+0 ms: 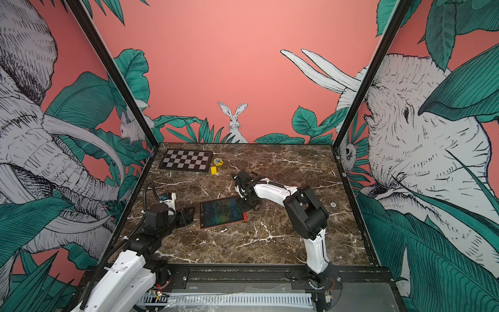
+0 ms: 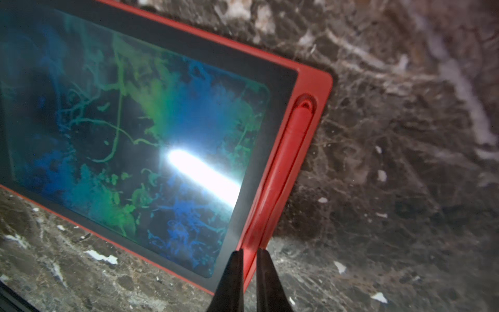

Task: Place the stylus back onto the writing tablet
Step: Place the stylus on the writing tablet.

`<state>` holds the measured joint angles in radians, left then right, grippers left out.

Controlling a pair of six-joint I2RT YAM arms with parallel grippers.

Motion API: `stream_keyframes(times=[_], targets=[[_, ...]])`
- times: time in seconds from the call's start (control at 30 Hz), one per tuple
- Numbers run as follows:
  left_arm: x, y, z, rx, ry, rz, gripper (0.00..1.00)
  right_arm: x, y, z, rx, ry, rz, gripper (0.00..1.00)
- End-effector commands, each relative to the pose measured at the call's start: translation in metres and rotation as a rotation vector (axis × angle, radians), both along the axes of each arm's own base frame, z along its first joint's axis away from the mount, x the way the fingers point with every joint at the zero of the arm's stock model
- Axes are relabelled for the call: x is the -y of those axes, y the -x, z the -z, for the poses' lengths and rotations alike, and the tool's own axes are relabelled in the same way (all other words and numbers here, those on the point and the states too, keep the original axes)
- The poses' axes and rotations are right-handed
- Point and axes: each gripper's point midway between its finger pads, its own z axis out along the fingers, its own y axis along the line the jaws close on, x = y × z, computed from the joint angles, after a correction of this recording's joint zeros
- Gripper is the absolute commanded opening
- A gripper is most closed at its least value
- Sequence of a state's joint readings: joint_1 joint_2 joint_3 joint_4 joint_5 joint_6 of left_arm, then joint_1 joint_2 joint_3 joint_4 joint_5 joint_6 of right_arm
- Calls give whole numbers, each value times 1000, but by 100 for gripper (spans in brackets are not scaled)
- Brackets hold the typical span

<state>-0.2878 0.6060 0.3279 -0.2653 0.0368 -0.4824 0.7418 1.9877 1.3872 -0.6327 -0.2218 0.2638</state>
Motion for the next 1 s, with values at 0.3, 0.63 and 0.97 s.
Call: stream_keyframes(times=[0.3, 0.63, 0.97], targets=[[-1, -3, -8, 10, 8, -20, 82, 33, 19, 55, -87, 214, 8, 12], [-6, -18, -37, 108, -16, -52, 83, 1, -13, -12, 102, 13, -12, 16], [-23, -51, -134, 410, -105, -138, 90, -5, -56, -154, 439, -315, 10, 28]])
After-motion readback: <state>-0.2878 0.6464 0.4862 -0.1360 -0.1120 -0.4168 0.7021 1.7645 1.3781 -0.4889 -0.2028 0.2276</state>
